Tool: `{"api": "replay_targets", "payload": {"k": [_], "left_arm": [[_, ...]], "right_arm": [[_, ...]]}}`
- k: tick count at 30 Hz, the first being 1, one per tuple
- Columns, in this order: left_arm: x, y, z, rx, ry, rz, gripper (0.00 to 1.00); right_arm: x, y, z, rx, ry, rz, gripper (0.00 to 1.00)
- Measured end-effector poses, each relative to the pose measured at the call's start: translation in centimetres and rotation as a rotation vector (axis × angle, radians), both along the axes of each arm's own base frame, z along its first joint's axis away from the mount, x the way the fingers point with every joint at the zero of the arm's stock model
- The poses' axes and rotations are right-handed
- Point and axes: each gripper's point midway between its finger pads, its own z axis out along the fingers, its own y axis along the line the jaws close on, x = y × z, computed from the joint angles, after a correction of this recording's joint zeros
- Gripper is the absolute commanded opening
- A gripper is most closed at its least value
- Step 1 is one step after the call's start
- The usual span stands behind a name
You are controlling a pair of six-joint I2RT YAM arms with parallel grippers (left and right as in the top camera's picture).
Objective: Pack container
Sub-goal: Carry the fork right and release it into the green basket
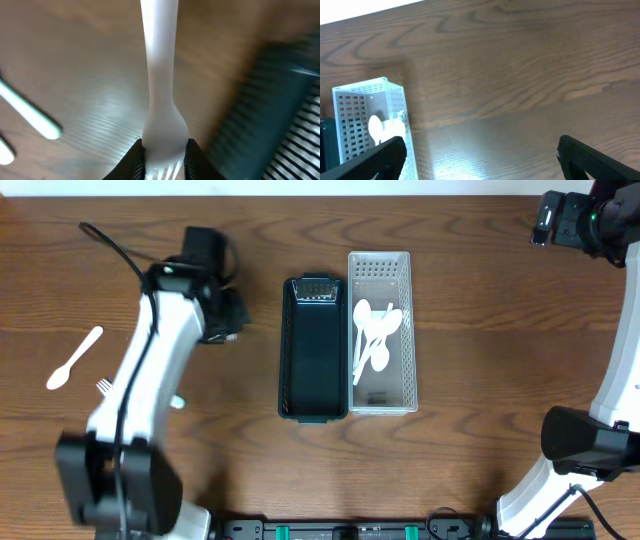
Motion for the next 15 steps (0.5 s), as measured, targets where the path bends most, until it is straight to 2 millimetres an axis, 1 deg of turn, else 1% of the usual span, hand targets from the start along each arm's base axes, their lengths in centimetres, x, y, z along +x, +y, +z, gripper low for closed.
{"api": "replay_targets", "payload": {"k": [2,3,4,6,8,10,12,15], "left_arm": [[-0.6,-2.3,2.0,-0.008,-0.056,-0.068,0.06],[-1.0,-3.5,2.7,-0.012,-0.074,-0.103,0.06],[-1.5,-5.0,3.1,-0.016,-0.085,-0.146,0.06],[-2.3,-7.1,3.1,-0.015,-0.087,-0.208,0.06],[-2.9,-9.1,2.7,-0.013,-0.077,-0.263,0.06],[-3.5,-10.7,1.9,-0.005,-0.055,-0.315,0.06],[-3.7,-11.5,0.7,0.006,-0.026,-0.34,0.06],[-3.6,-11.8,-1.7,0.035,0.036,-0.348,0.06]], "right_arm": [[0.0,0.0,0.0,0.0,0.0,0.0,0.99],[0.0,0.0,0.0,0.0,0.0,0.0,0.99],[0.0,0.0,0.0,0.0,0.0,0.0,0.99],[0.0,0.0,0.0,0.0,0.0,0.0,0.99],[0.0,0.0,0.0,0.0,0.0,0.0,0.99],[0.0,0.0,0.0,0.0,0.0,0.0,0.99],[0.0,0.0,0.0,0.0,0.0,0.0,0.99],[0.0,0.0,0.0,0.0,0.001,0.0,0.99]]}}
